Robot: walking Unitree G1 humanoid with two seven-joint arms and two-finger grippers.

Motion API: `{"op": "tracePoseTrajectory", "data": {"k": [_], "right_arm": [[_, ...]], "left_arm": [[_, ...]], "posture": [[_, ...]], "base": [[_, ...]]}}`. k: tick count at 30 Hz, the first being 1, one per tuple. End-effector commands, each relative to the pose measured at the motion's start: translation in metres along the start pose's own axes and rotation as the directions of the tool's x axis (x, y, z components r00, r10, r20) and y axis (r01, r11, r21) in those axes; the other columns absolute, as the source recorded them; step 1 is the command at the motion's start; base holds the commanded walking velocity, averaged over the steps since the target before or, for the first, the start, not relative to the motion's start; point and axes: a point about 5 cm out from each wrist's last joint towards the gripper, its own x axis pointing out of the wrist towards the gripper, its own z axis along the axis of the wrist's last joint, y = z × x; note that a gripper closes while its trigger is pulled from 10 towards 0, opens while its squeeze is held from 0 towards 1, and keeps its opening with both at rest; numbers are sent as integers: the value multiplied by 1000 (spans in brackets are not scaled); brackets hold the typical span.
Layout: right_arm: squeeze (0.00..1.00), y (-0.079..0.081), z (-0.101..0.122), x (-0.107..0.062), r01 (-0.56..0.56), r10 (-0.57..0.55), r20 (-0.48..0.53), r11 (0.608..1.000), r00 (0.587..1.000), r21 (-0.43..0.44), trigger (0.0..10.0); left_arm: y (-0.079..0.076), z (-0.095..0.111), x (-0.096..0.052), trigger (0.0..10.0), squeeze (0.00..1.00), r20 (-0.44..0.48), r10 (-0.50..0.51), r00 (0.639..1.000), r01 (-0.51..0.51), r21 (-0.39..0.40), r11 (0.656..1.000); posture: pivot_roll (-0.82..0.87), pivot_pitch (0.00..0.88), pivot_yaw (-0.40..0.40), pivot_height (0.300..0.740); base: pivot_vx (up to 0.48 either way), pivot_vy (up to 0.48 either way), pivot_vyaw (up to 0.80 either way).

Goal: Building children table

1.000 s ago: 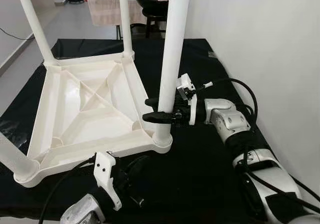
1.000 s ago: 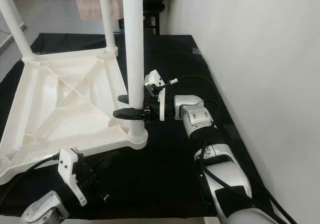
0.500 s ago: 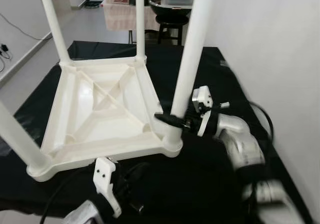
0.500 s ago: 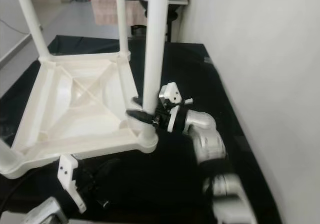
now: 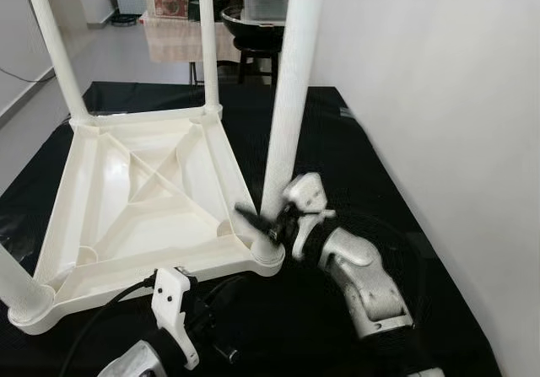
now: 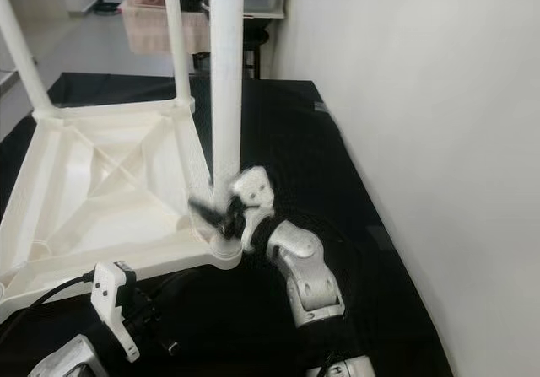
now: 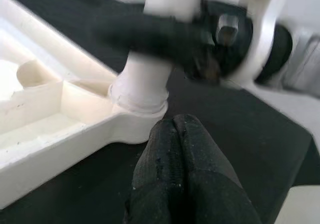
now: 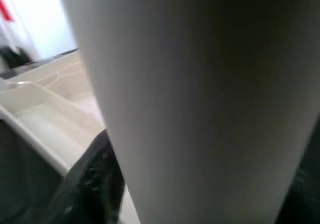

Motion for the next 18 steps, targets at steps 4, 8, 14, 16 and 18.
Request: {"op": "tracePoseTrajectory", "data": {"k": [4, 8, 14, 16, 18], "right_arm": [[1000, 8, 12, 3, -208, 208, 10, 978, 978, -12, 10000], [0, -22, 43, 1, -445, 446, 6, 894, 895, -43, 10000], [0, -35, 55, 10, -469, 469, -23, 882, 883, -52, 10000], [0, -41, 61, 16, -468, 468, -25, 883, 884, -44, 10000], [0, -44, 68, 21, -472, 472, -31, 880, 881, -39, 10000]], "left_arm": [[1, -2, 1, 10000, 0, -10, 2, 1000, -2, 0, 1000], [1, -3, 3, 10000, 0, -7, -3, 1000, 3, -6, 1000], [0, -2, 3, 10000, 0, -6, -3, 1000, 3, -7, 1000], [0, -2, 4, 10000, 0, -6, -2, 1000, 2, -7, 1000], [0, -2, 4, 10000, 0, -6, -2, 1000, 2, -7, 1000]], "posture": [[55, 52, -61, 740], [67, 39, -69, 740], [67, 39, -69, 740], [80, 35, -76, 740], [86, 35, -78, 740]], "base": [[0, 0, 0], [0, 0, 0], [0, 0, 0], [0, 0, 0], [0, 0, 0]]}}
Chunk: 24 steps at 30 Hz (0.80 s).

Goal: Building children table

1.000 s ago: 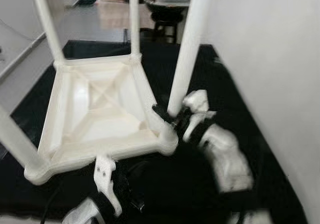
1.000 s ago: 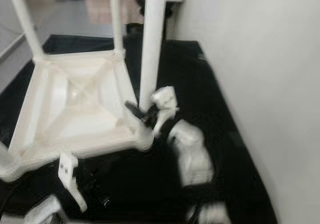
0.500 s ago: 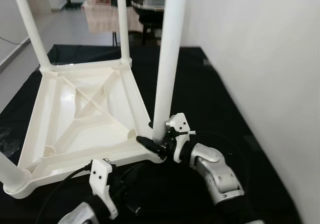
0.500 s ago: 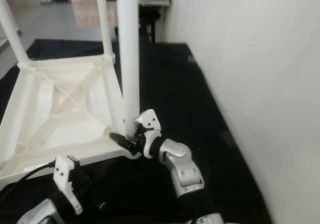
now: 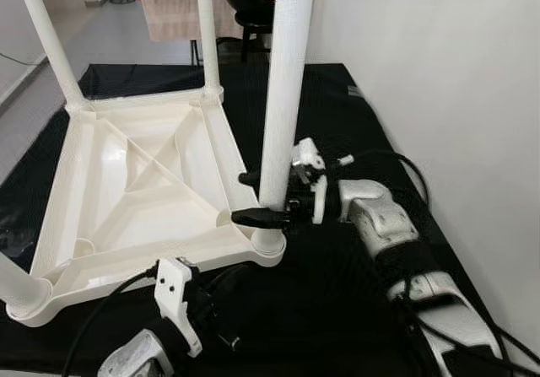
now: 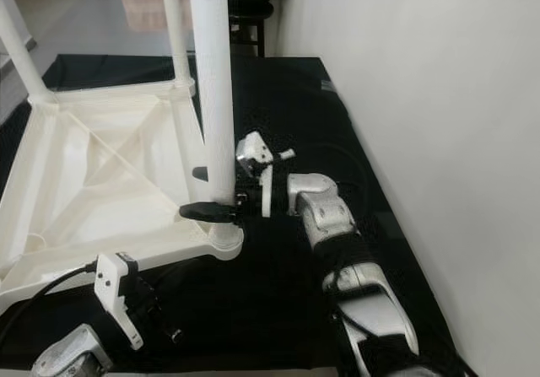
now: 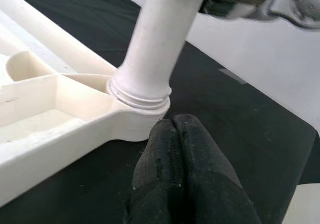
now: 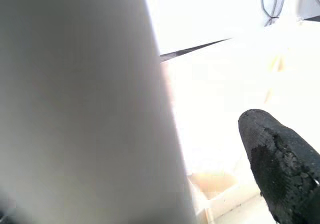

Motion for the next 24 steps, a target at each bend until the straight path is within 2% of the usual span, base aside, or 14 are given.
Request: {"op": "tracePoseTrajectory", "data": {"k": [1, 2, 3, 12, 13, 15, 17, 19, 20, 21, 22, 23, 24], "right_arm": [[0, -3, 12, 9, -31, 31, 5, 999, 1000, -17, 2588], [0, -3, 12, 9, -31, 31, 5, 999, 1000, -17, 2588], [0, -3, 13, 9, -45, 45, 3, 999, 999, -11, 0], [0, -5, 11, 2, -73, 73, 19, 997, 997, 1, 0], [0, -5, 7, -3, -55, 55, 37, 998, 998, -7, 0], [0, -4, -5, -15, 64, -61, 81, 997, 995, -32, 0], [0, 2, -22, -17, 186, -183, 89, 982, 979, -23, 0], [0, 2, -22, -17, 186, -183, 89, 982, 979, -23, 0], [0, 11, -45, -8, 364, -363, 30, 931, 931, -15, 0], [0, 19, -58, -2, 486, -486, -7, 874, 874, -26, 0], [0, 37, -77, 7, 590, -589, -65, 807, 806, -4, 0], [0, 59, -89, 21, 590, -584, -94, 806, 806, 51, 0], [0, 59, -89, 21, 590, -584, -94, 806, 806, 51, 0]], "left_arm": [[-1, -3, 0, 10000, 0, -14, 7, 1000, -7, -5, 1000], [-1, -3, 0, 10000, 0, -14, 7, 1000, -7, -5, 1000], [-2, -3, 0, 10000, 0, -13, 7, 1000, -7, -5, 1000], [-4, -3, 0, 10000, 0, -11, 7, 1000, -7, -6, 1000], [-4, -3, 0, 10000, 0, -10, 6, 1000, -6, -7, 1000], [-6, -3, -1, 10000, 0, -9, 6, 1000, -6, -10, 1000], [-6, -2, -2, 10000, 0, -8, 6, 1000, -6, -11, 1000], [-6, -2, -2, 10000, 0, -8, 6, 1000, -6, -11, 1000], [-5, -1, -3, 10000, 0, -8, 7, 1000, -7, -11, 1000], [-5, -1, -4, 10000, 0, -8, 8, 1000, -8, -11, 1000], [-4, 0, -4, 10000, 0, -8, 8, 1000, -8, -11, 1000], [-3, 0, -4, 10000, 0, -9, 7, 1000, -7, -11, 1000], [-3, 0, -4, 10000, 0, -9, 7, 1000, -7, -11, 1000]], "posture": [[88, 35, -80, 740], [88, 35, -80, 740], [87, 37, -81, 740], [80, 41, -82, 740], [79, 44, -83, 740], [75, 53, -84, 740], [67, 60, -85, 740], [67, 60, -85, 740], [60, 68, -84, 740], [56, 71, -81, 740], [41, 83, -64, 740], [39, 81, -59, 740], [39, 81, -59, 740]], "base": [[0, 0, 0], [0, 0, 0], [0, 0, 0], [0, 0, 0], [0, 0, 0], [0, 0, 0], [0, 0, 0], [0, 0, 0], [0, 0, 0], [0, 0, 0], [0, 0, 0], [0, 0, 0], [0, 0, 0]]}}
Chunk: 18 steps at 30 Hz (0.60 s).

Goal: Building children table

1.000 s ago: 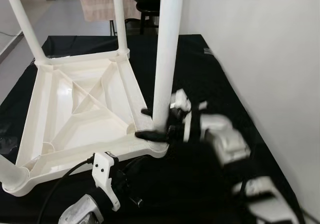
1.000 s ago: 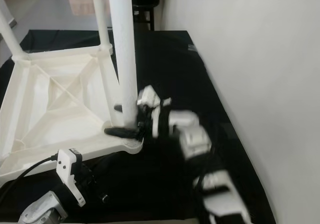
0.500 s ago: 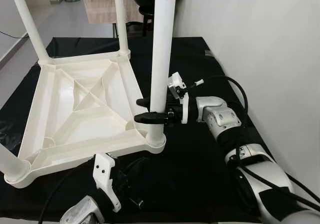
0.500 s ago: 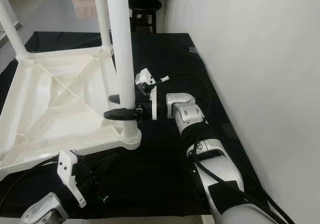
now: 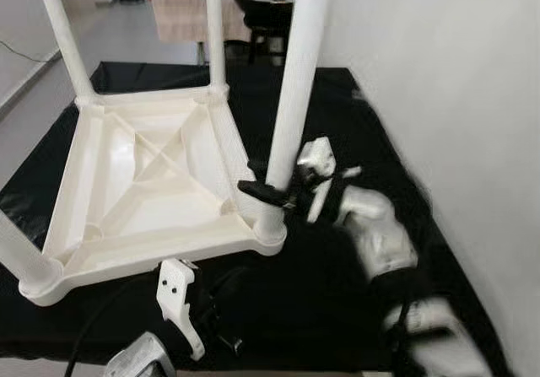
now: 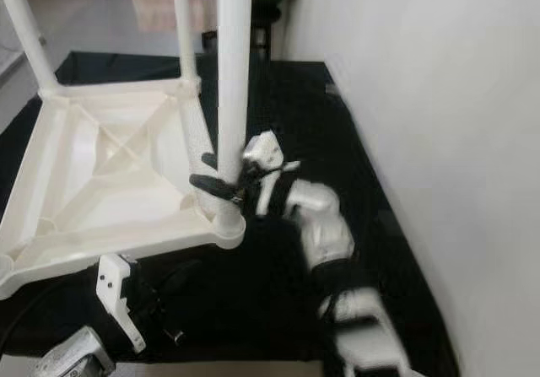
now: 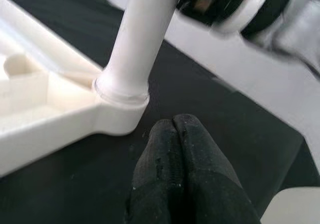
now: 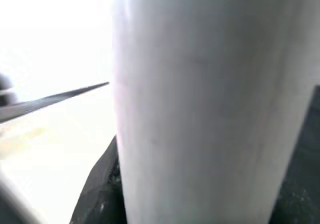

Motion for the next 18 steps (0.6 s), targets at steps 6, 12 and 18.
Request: {"op": "tracePoseTrajectory", "data": {"k": [6, 12, 18], "right_arm": [[0, 29, -39, 1, -124, 125, -216, 992, 968, 18, 0], [0, 31, -40, 5, -214, 214, -211, 976, 954, 24, 4510], [1000, -6, -3, 13, -301, 297, -139, 954, 945, -11, 10000]], "left_arm": [[1, -1, -1, 10000, 0, -18, -7, 1000, 7, -6, 1000], [2, -1, 0, 10000, 0, -15, 2, 1000, -2, -6, 1000], [2, -2, 1, 10000, 0, -20, -10, 1000, 10, -16, 1000]], "posture": [[41, 67, -60, 740], [58, 66, -54, 740], [52, 49, -54, 740]], "base": [[0, 0, 0], [0, 0, 0], [0, 0, 0]]}}
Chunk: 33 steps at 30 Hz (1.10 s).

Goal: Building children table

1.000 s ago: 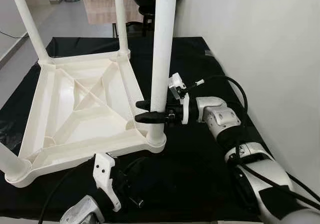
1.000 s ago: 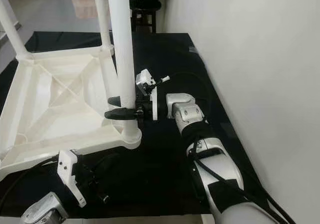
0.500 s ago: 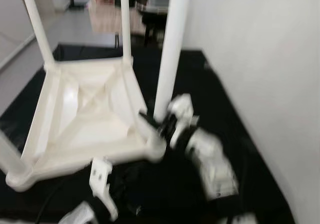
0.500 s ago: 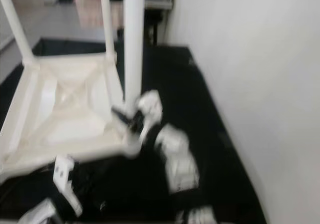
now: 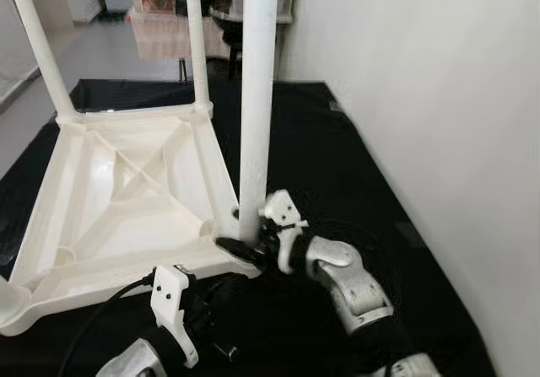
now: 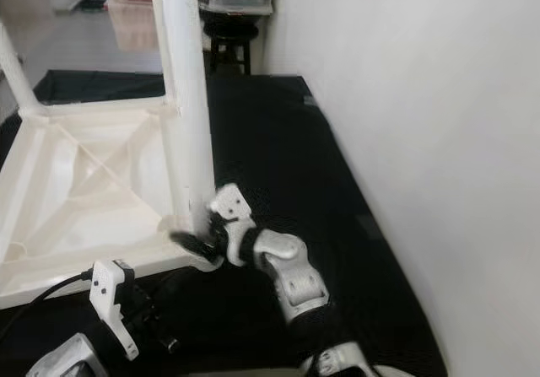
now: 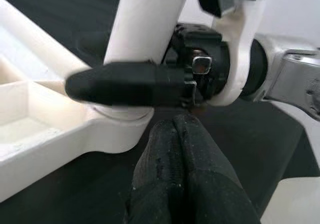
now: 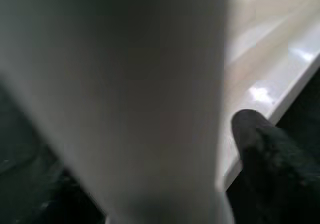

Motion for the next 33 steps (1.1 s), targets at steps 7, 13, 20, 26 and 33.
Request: {"op": "tracePoseTrajectory", "data": {"k": [7, 13, 20, 26, 33], "right_arm": [[0, -30, 73, -1, -231, 251, 97, 957, 963, -175, 10000], [0, -40, 93, 3, -365, 381, 72, 916, 922, -166, 10000], [0, -44, 93, 0, -400, 412, 91, 908, 907, -127, 0], [0, -49, 87, -12, -363, 380, 128, 922, 916, -135, 0], [0, -60, 64, -43, -118, 137, 163, 986, 977, -120, 0]], "left_arm": [[0, -4, 2, 10000, 0, -13, -1, 1000, 1, -13, 1000], [1, -6, 2, 10000, 0, -15, 1, 1000, -1, -14, 1000], [1, -7, 3, 10000, 0, -16, 1, 1000, -1, -15, 1000], [0, -6, 2, 10000, 0, -15, 1, 1000, -1, -16, 1000], [-3, -5, 0, 10000, 0, -12, -1, 1000, 0, -17, 1000]], "posture": [[69, 33, -63, 740], [76, 19, -64, 740], [80, 17, -65, 740], [77, 25, -65, 740], [65, 46, -75, 740]], "base": [[0, 0, 0], [0, 0, 0], [0, 0, 0], [0, 0, 0], [0, 0, 0]]}}
